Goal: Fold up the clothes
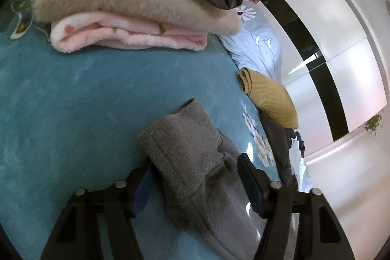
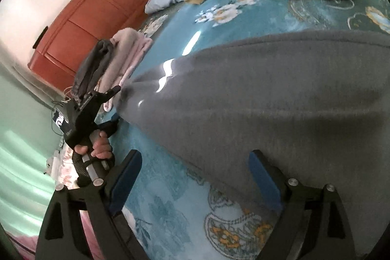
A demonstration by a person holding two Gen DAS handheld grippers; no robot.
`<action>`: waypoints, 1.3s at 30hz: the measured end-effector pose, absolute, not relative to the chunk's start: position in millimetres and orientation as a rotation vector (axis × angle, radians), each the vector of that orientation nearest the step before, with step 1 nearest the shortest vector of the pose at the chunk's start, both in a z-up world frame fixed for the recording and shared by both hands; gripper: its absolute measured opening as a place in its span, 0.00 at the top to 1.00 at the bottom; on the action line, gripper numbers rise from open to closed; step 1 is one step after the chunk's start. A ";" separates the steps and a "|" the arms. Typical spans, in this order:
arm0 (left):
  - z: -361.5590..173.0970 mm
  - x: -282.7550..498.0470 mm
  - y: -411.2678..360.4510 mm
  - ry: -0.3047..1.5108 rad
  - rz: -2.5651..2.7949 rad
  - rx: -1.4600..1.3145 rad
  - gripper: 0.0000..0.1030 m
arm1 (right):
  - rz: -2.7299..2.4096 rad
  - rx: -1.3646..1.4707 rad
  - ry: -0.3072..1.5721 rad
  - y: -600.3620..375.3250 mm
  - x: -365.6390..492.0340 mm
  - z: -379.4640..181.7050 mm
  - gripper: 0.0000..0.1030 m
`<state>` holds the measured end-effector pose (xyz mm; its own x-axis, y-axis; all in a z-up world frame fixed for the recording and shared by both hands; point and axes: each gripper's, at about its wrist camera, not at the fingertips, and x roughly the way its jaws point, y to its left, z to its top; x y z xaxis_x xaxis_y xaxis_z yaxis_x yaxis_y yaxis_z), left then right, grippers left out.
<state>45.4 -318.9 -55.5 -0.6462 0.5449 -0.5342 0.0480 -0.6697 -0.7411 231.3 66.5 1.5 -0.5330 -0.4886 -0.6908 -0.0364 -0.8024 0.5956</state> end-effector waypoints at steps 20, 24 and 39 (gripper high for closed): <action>47.7 95.5 -226.1 -0.518 2.571 -0.858 0.76 | -2.442 1.093 -1.167 147.9 275.7 -3.2 0.13; 79.5 124.2 -170.6 -0.439 2.427 -0.774 0.76 | -2.483 1.021 -1.218 169.5 288.1 -0.2 0.13; 7.8 173.2 -5.0 -0.057 2.100 -1.073 0.76 | -2.541 0.922 -1.343 217.5 321.6 -4.1 0.13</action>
